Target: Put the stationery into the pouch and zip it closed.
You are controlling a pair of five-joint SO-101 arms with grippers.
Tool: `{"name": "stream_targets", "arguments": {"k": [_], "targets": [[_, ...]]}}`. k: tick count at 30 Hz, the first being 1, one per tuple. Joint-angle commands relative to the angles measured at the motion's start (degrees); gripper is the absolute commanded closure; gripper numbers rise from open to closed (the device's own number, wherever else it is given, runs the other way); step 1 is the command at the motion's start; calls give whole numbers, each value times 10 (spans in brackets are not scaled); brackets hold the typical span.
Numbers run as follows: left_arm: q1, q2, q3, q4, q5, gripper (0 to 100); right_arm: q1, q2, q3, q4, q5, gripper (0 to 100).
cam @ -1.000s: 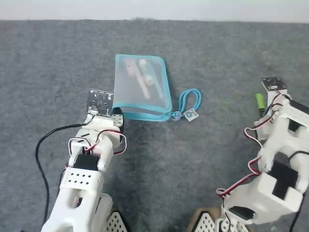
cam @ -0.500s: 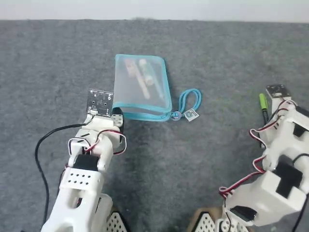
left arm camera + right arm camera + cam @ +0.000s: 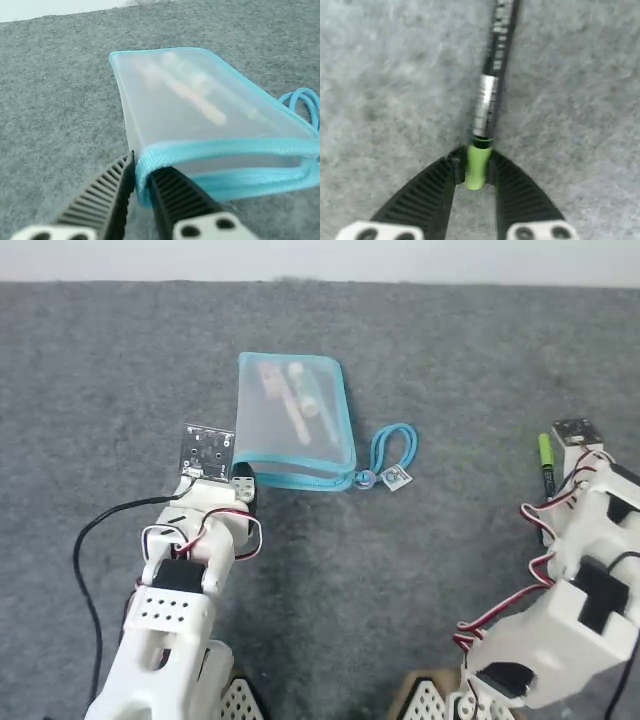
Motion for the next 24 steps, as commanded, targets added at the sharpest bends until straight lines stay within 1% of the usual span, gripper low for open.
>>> {"name": "stream_targets", "arguments": {"k": [1, 4, 7, 11, 14, 18, 20, 24], "targets": [[4, -9, -9, 1, 8, 988, 0, 3, -3, 5, 7, 991], [4, -9, -9, 1, 8, 988, -1, -6, -14, 44, 7, 991], [4, -8, -9, 1, 8, 988, -3, -46, -26, 89, 6, 991], [4, -8, -9, 0, 8, 988, -44, -147, -21, 161, 7, 991], [4, -8, -9, -1, 8, 988, -101, -242, -8, 217, 6, 991], [4, -8, -9, -1, 8, 988, -205, -374, 29, 280, -2, 991], [4, -8, -9, -1, 8, 988, -259, -436, 51, 304, -18, 991], [4, -9, -9, -1, 8, 988, -363, -527, 71, 371, -25, 991]]}}
